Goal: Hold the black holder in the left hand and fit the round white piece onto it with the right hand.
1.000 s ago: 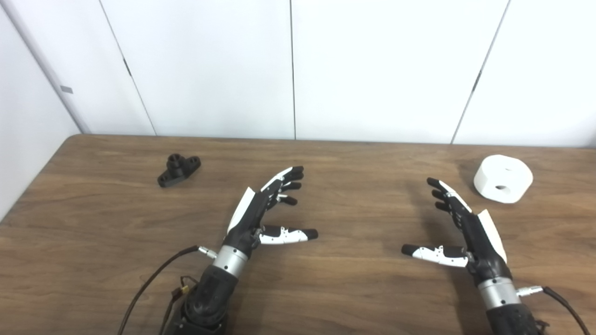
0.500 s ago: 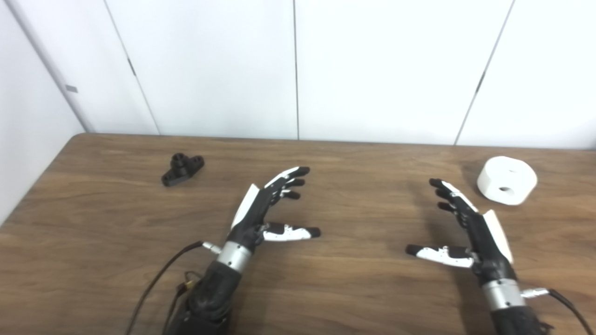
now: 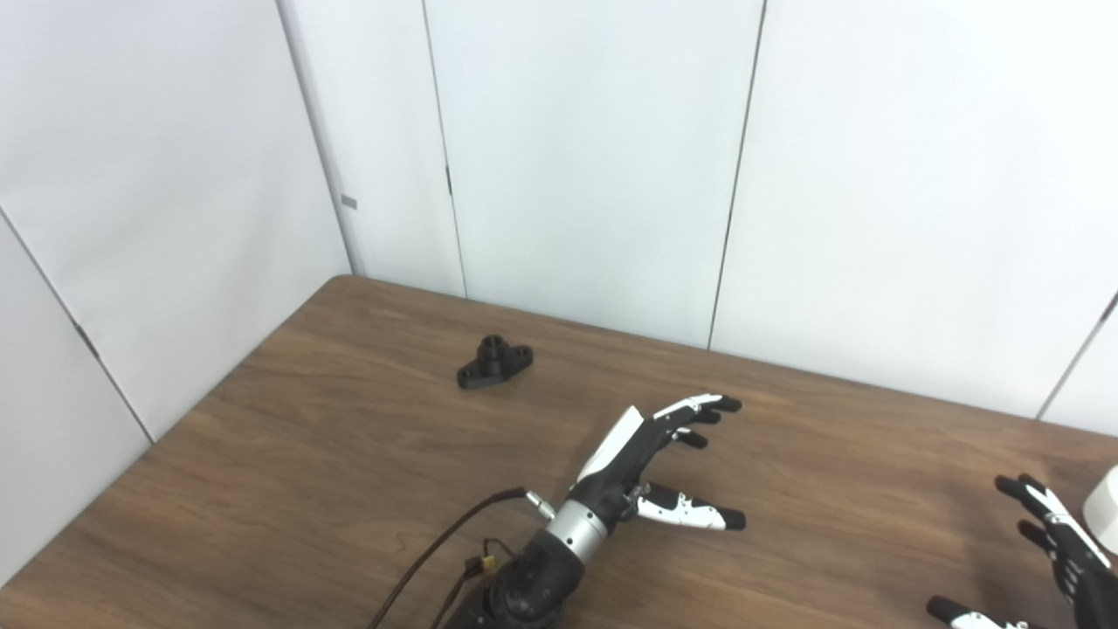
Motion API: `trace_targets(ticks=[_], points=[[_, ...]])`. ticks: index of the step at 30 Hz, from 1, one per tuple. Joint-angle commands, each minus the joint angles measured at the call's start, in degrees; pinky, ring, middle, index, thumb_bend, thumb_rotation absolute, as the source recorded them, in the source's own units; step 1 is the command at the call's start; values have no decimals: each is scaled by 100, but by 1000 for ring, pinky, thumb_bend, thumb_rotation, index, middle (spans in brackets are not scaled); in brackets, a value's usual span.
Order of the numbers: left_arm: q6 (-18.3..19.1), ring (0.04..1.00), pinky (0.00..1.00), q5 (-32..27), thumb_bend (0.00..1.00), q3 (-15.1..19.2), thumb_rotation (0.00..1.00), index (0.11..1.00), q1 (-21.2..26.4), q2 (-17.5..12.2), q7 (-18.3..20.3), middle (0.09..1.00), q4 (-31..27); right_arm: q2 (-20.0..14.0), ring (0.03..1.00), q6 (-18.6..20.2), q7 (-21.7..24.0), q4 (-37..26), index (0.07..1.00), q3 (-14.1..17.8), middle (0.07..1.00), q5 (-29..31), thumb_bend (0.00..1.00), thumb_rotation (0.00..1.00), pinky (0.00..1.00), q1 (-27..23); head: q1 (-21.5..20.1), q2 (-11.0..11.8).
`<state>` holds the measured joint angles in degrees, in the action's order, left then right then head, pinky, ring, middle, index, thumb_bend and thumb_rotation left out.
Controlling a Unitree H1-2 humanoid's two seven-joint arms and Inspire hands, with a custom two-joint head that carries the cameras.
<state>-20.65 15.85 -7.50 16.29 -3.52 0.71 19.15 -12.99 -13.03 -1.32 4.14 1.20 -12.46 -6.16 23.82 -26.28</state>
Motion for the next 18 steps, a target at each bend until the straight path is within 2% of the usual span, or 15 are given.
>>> trace_targets(ticks=[1, 7, 11, 15, 18], points=[[-236, 858, 735, -13, 833, -98, 64, 809, -297, 137, -126, 893, 427, -179, 934, -132, -41, 38, 823, 87, 930, -43, 780, 205, 889, -12, 11, 8], [-370, 810, 650, -179, 839, -87, 64, 813, -272, 150, -91, 879, 515, -182, 937, -184, 12, 77, 820, 109, 935, 115, 780, 186, 890, -12, 9, -21], [-247, 774, 598, -205, 826, -90, 56, 824, -272, 143, -67, 852, 412, -190, 940, -158, 23, 45, 816, 110, 935, 128, 772, 175, 888, -13, 1, -50], [-190, 739, 594, -536, 807, -51, 10, 816, -272, 143, 142, 808, 233, -215, 931, -140, 38, 16, 811, 122, 934, 143, 776, 186, 857, -8, -10, -83], [26, 692, 572, -652, 803, -4, 0, 793, -235, 79, 274, 763, -84, -220, 922, -64, 39, -29, 804, 142, 932, 153, 780, 193, 821, 9, -9, -114]])
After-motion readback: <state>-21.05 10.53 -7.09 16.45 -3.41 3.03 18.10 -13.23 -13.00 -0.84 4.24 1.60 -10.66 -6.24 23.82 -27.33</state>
